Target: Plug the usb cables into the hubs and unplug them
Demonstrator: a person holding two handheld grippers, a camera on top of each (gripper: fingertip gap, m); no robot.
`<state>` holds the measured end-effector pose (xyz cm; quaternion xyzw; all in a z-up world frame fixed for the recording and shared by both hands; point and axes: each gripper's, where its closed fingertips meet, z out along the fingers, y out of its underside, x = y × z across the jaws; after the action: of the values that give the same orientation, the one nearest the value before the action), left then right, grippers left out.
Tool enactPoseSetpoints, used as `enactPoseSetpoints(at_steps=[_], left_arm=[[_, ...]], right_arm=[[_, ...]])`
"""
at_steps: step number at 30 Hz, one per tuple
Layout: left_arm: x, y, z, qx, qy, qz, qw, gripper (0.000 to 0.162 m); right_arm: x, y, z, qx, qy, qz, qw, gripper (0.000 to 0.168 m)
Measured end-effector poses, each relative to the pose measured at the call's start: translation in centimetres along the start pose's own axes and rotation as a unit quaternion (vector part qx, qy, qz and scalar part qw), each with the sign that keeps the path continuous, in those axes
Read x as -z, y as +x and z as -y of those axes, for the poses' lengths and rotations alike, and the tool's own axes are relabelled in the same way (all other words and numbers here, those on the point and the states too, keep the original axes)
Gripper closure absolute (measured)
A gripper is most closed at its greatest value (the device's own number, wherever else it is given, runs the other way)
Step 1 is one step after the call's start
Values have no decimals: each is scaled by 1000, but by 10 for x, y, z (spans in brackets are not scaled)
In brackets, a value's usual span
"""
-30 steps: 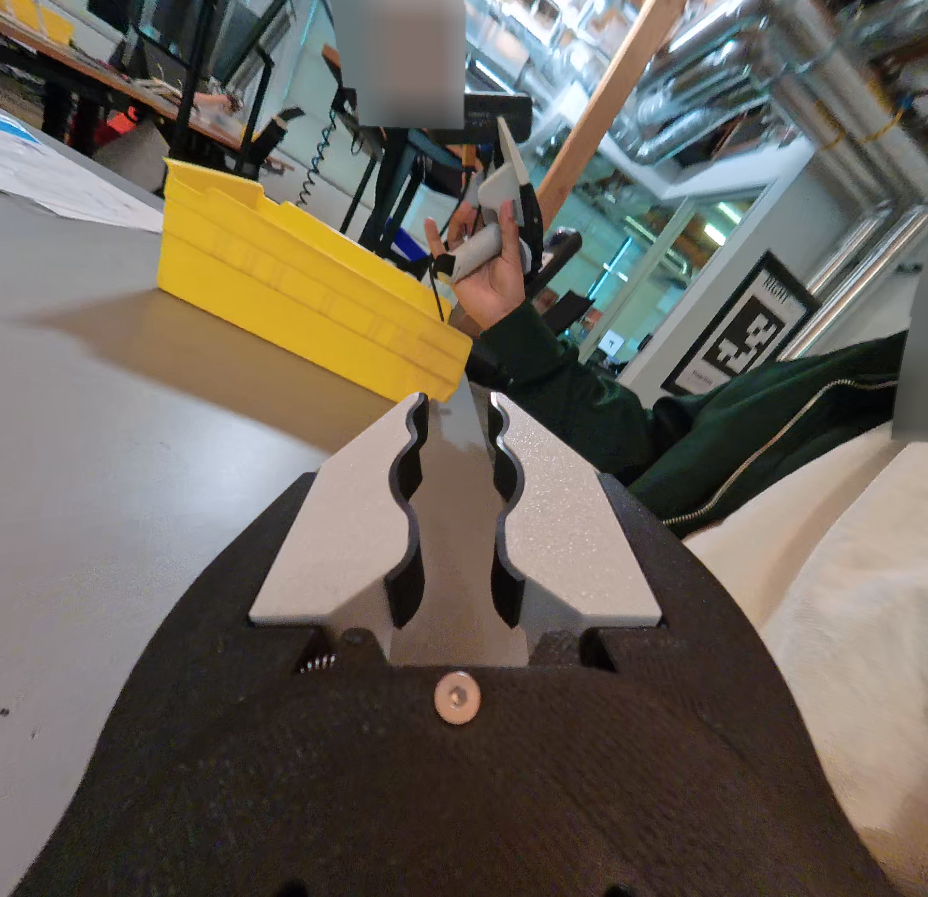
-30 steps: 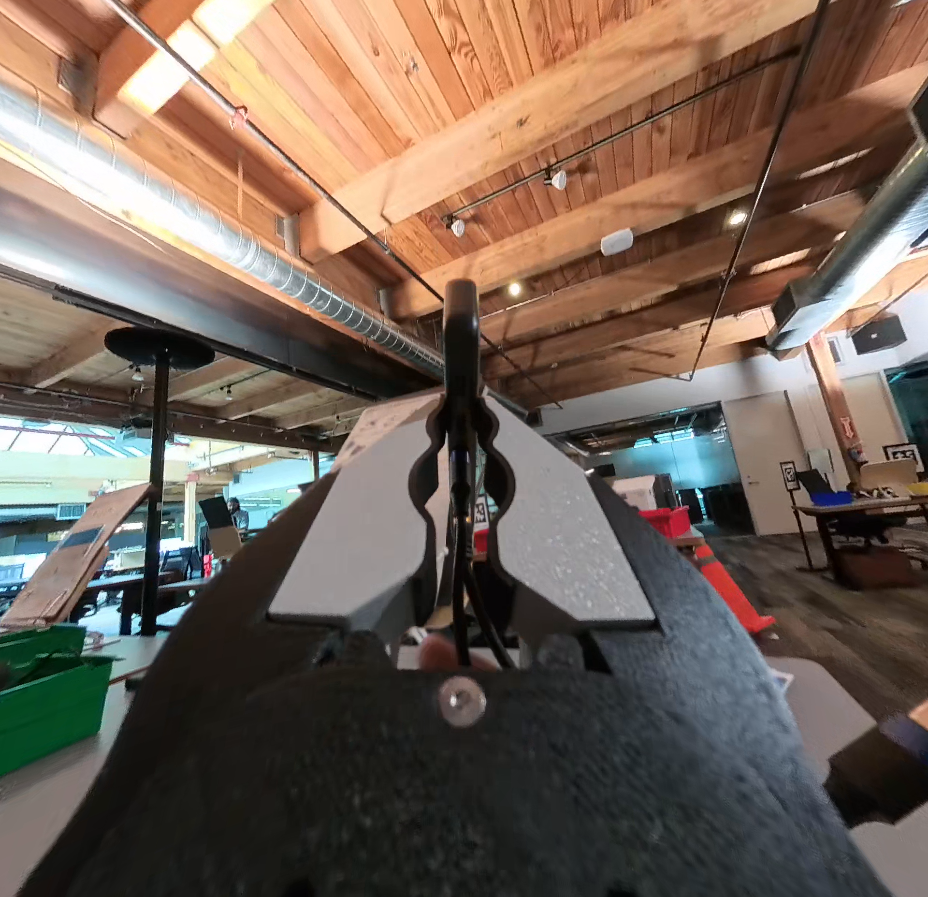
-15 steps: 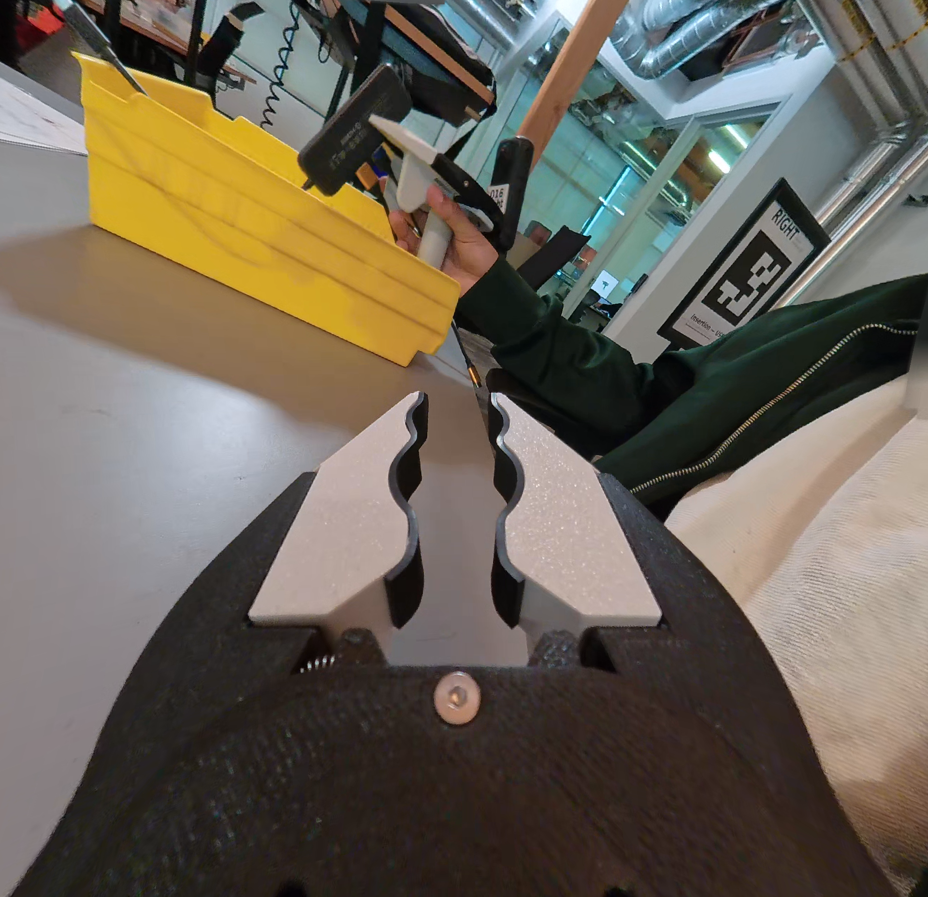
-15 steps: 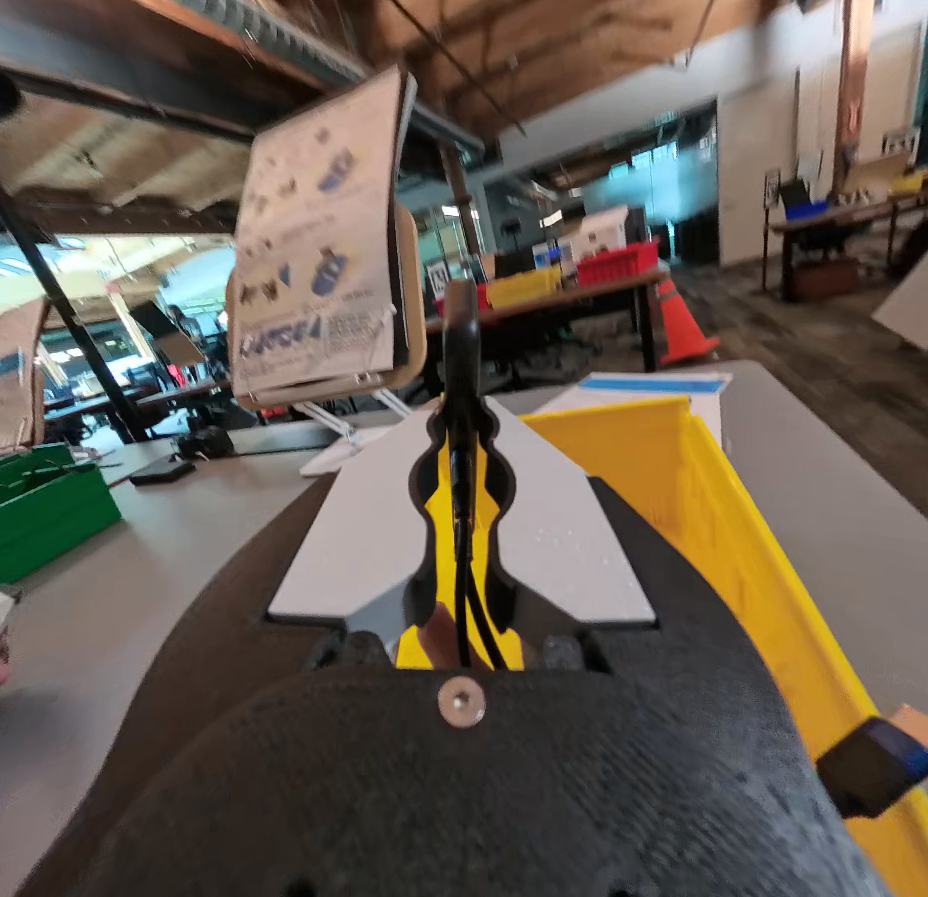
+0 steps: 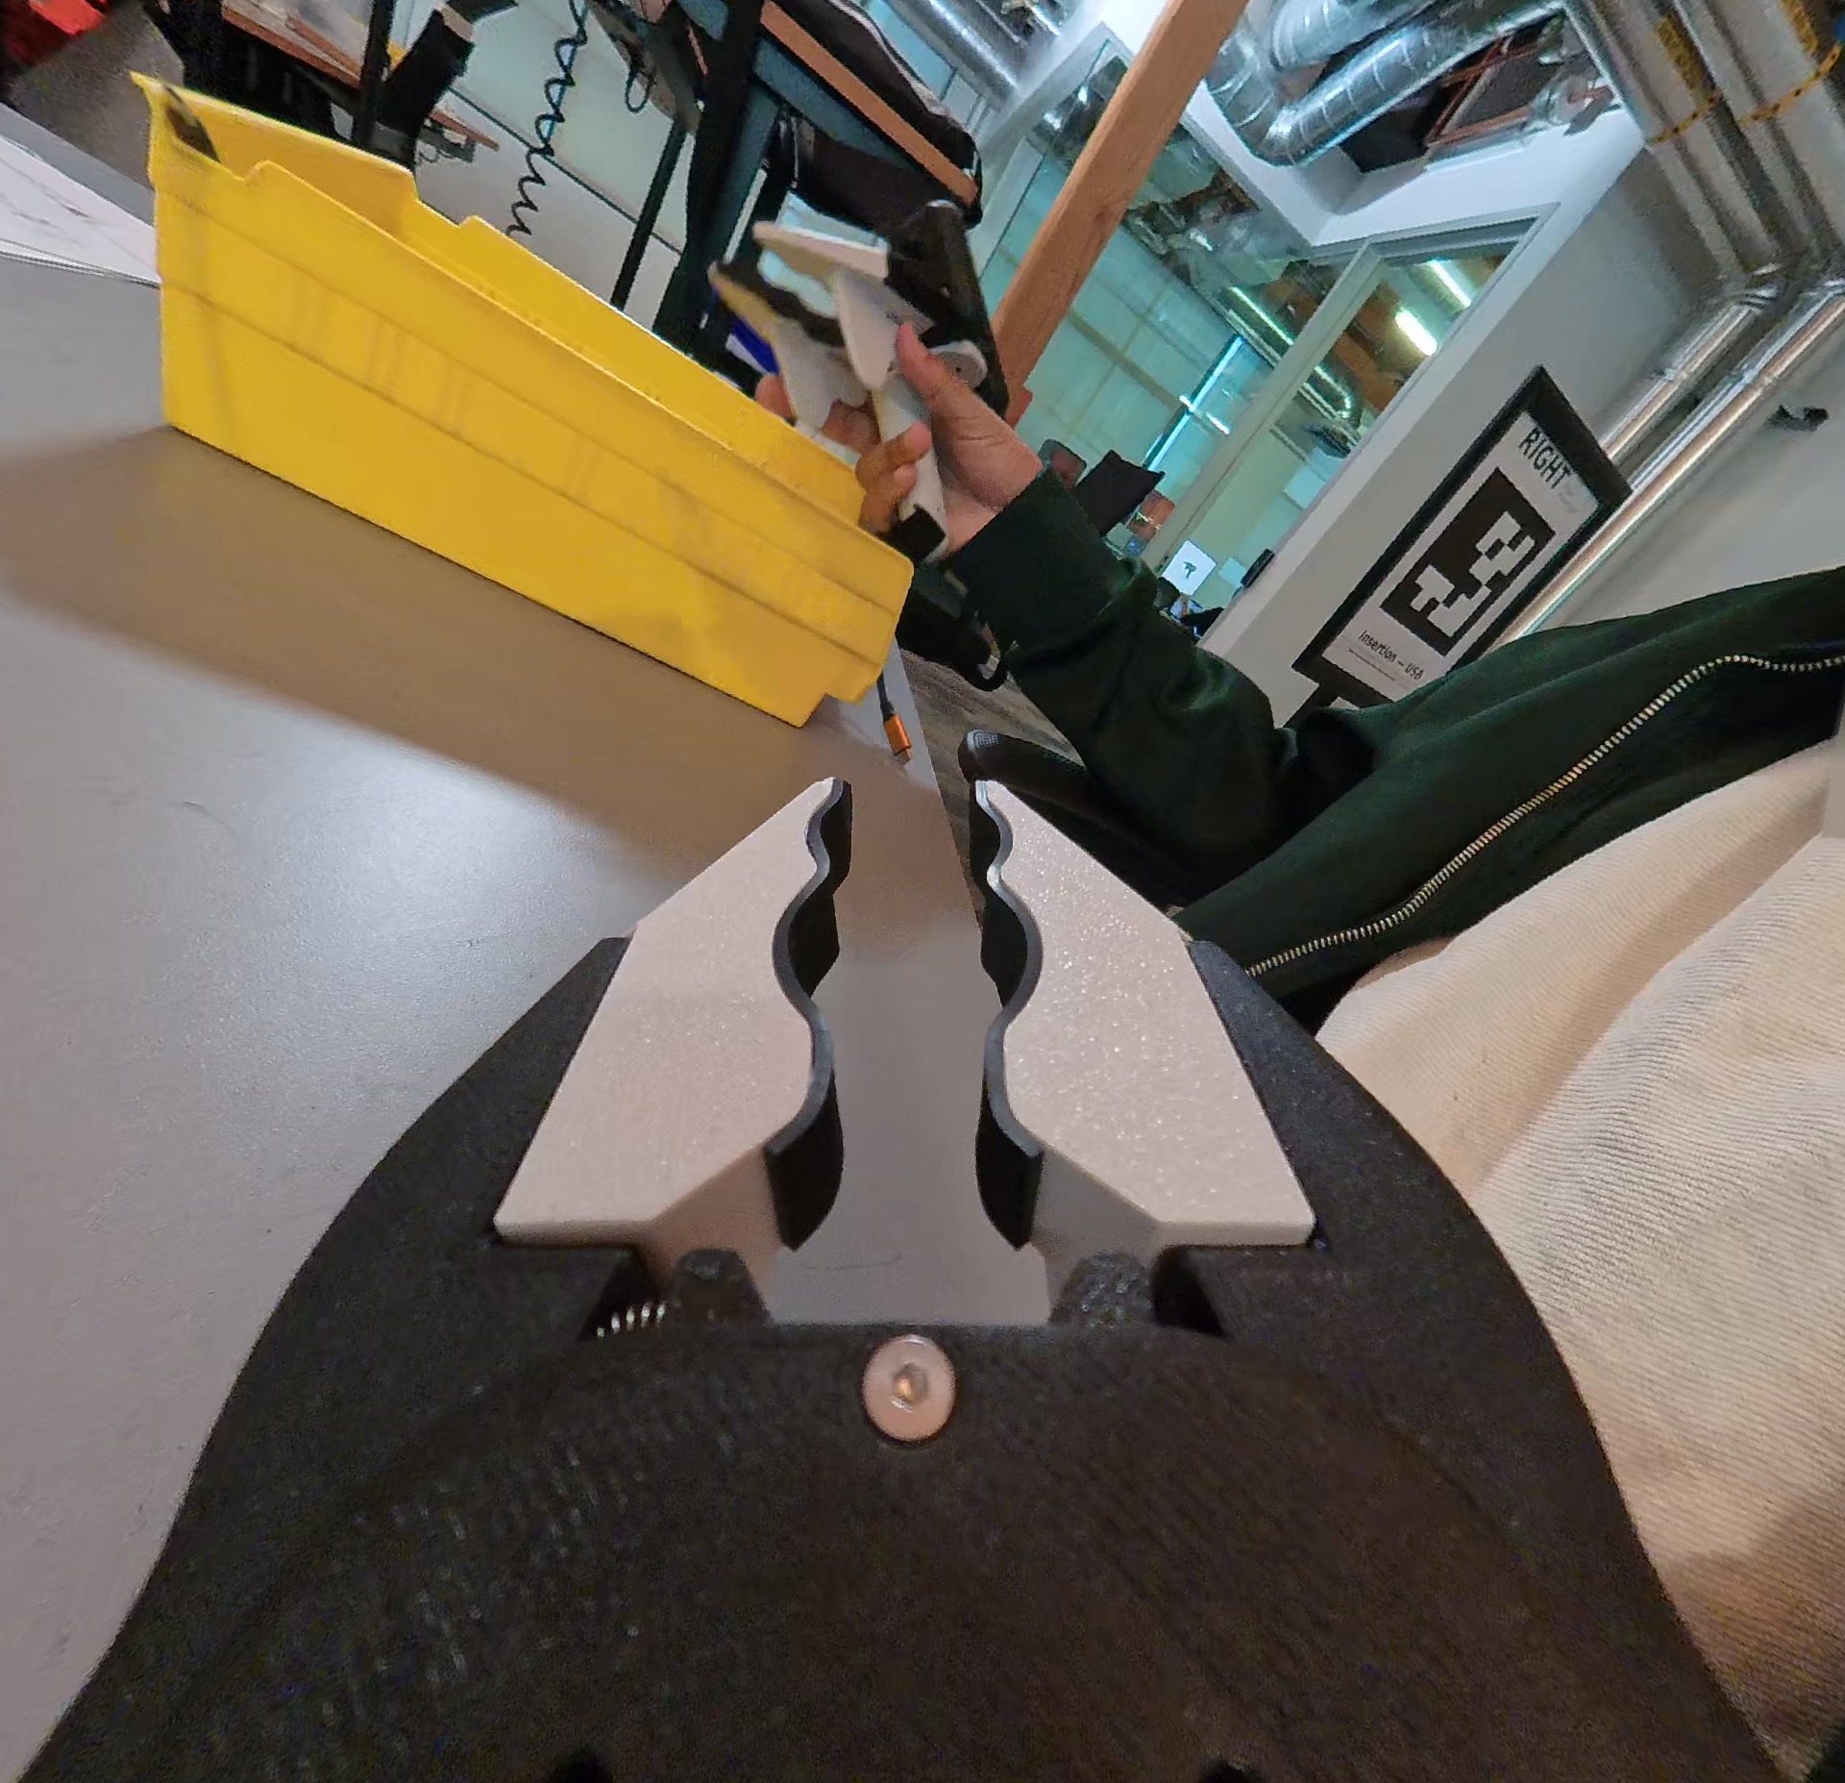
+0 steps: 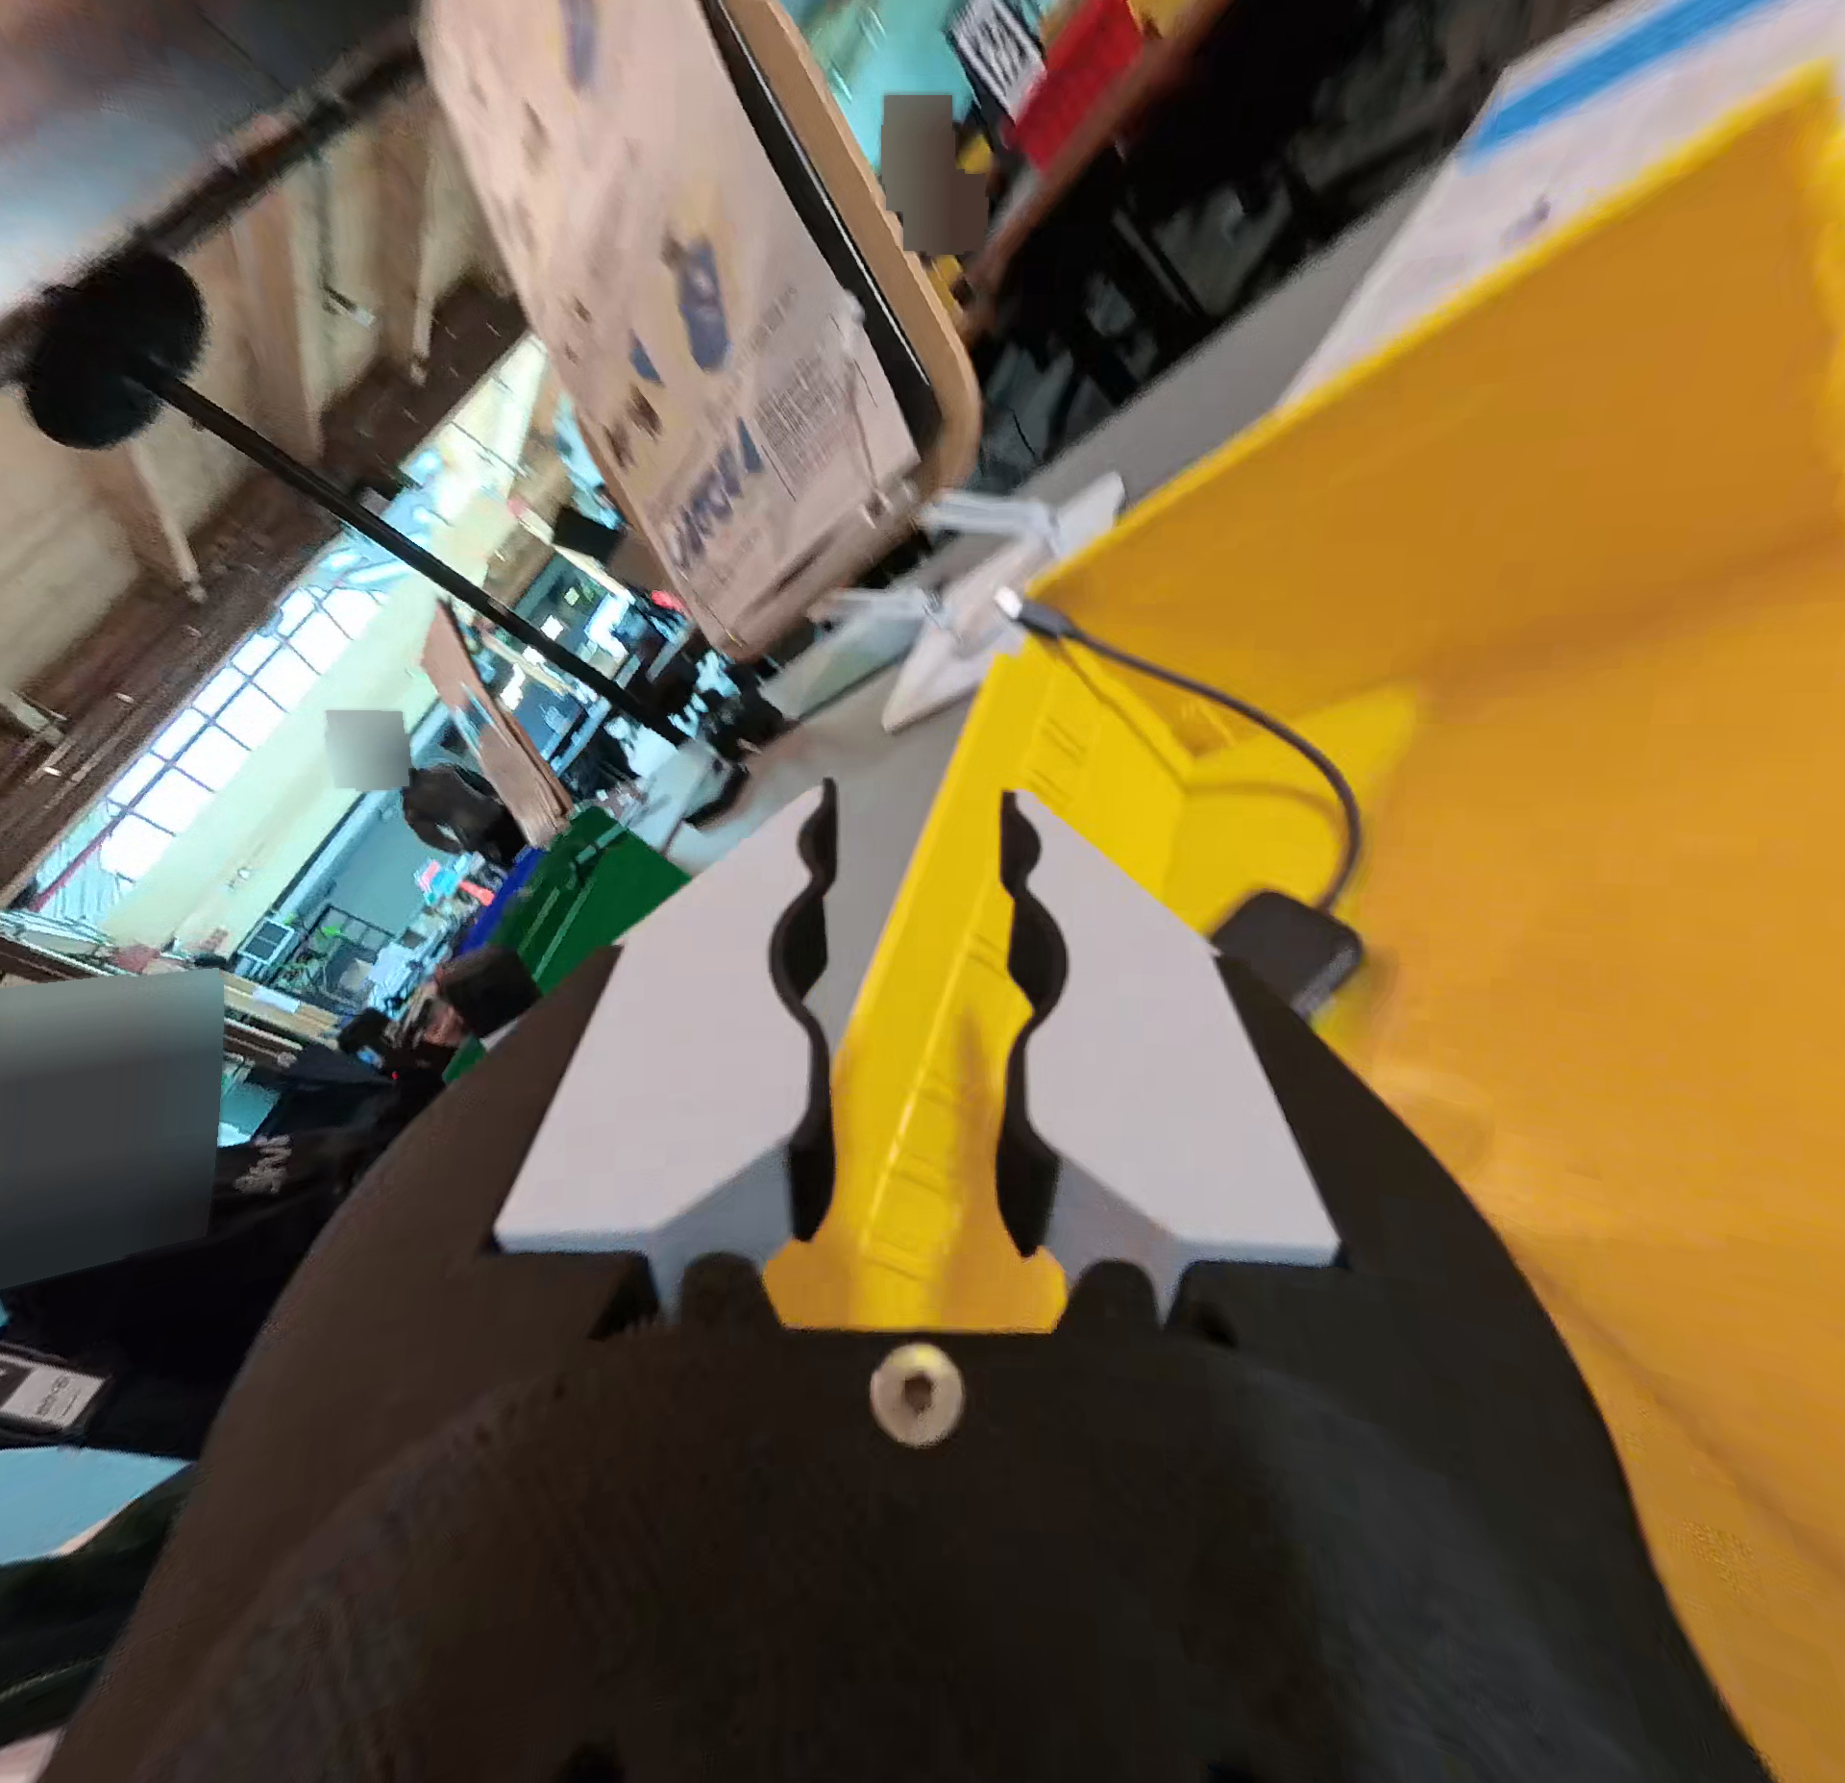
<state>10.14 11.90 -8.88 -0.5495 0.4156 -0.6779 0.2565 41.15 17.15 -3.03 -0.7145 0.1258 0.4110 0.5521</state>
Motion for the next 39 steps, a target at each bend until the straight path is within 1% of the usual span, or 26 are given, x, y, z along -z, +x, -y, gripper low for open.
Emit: enactPoseSetpoints(at_steps=[1,2,3,5,7,9,11,13,15,16,18,21,23,24,25,27,28,29,31,32,33,36,37,39], left_arm=[[0,0,0,1,1,0,1000,141],[0,0,0,2,1,0,1000,141],[0,-1,0,3,1,0,1000,141],[0,-1,0,5,1,0,1000,141],[0,-1,0,4,1,2,1000,140],[1,-1,0,2,2,5,1000,141],[1,-2,1,0,3,8,1000,141],[2,-3,2,2,7,10,1000,141],[2,-5,3,2,10,13,1000,141],[2,-5,3,3,11,13,1000,141],[2,-6,3,6,9,14,1000,141],[1,-6,2,3,8,18,1000,141],[2,-5,2,1,7,21,1000,141],[2,-5,2,1,8,21,1000,141],[2,-6,2,3,9,21,1000,141],[3,-7,3,9,12,22,1000,141],[3,-8,3,12,12,21,1000,141],[3,-8,3,16,12,20,1000,140],[3,-10,3,20,14,24,999,141],[3,-11,3,20,12,28,999,144],[2,-12,2,20,10,31,999,145],[1,-12,0,18,1,34,999,147],[0,-12,0,18,-1,34,999,147],[0,-12,0,21,0,32,999,146]], right_arm=[[7,-8,11,16,19,14,1000,145],[15,-16,21,35,34,24,999,147],[25,-22,30,57,49,27,997,147],[45,-25,49,114,92,4,989,147],[68,-18,61,174,135,-53,974,147],[92,-2,65,199,178,-124,956,145],[116,19,60,211,212,-196,934,138],[136,45,45,233,211,-278,908,129],[146,70,30,260,167,-350,884,111],[146,79,24,272,133,-369,879,102],[142,81,18,292,88,-374,876,101],[135,64,12,321,42,-358,876,101],[138,66,-6,307,-41,-374,874,100],[144,66,-17,295,-83,-386,870,101],[153,64,-26,289,-112,-399,863,114],[165,57,-34,299,-138,-414,849,131],[165,53,-39,292,-155,-408,851,142],[164,51,-48,269,-179,-394,861,147],[157,49,-74,216,-226,-353,881,132],[154,52,-84,202,-245,-338,886,126],[153,58,-93,190,-262,-333,886,120],[165,78,-116,145,-320,-348,869,100],[164,78,-121,136,-329,-333,873,100],[150,68,-130,116,-331,-268,898,119]])
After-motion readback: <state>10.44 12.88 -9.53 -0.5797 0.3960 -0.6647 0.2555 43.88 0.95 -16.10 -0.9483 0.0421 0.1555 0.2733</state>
